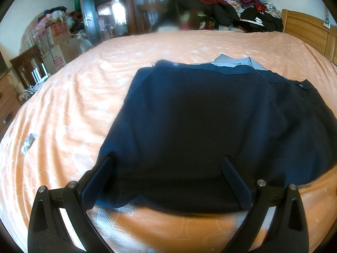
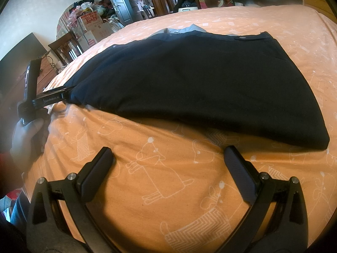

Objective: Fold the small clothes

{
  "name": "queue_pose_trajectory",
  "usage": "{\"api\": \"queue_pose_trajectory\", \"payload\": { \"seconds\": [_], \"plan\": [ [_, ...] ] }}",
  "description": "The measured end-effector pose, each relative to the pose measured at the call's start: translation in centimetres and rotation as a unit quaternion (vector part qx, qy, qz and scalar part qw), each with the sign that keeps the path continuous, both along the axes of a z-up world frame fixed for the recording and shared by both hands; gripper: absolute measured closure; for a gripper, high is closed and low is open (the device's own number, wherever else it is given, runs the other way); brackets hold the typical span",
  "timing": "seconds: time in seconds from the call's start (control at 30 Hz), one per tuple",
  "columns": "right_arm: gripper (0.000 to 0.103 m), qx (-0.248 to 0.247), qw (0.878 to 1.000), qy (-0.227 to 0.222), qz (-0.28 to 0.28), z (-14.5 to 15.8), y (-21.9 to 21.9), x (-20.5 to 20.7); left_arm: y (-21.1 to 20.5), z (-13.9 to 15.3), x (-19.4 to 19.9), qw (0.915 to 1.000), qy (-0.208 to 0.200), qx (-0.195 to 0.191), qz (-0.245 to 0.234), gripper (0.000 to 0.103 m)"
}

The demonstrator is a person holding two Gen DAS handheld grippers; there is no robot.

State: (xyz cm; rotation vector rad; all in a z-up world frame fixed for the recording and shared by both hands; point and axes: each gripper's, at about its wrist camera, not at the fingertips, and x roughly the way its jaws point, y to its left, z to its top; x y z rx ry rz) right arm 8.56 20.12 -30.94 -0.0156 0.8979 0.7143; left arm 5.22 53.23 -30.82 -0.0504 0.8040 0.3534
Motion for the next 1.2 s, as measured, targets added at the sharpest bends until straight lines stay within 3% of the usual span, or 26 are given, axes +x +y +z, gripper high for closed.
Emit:
{"api": "queue_pose_trajectory", "payload": {
  "seconds": [1.2],
  "plan": [
    [0.0, -0.007, 1.0, -0.001, -0.002, 0.0, 0.3, 0.1, 1.4, -0.2, -0.4, 0.9999, -0.002, 0.012, 0.001, 0.0]
  ]
}}
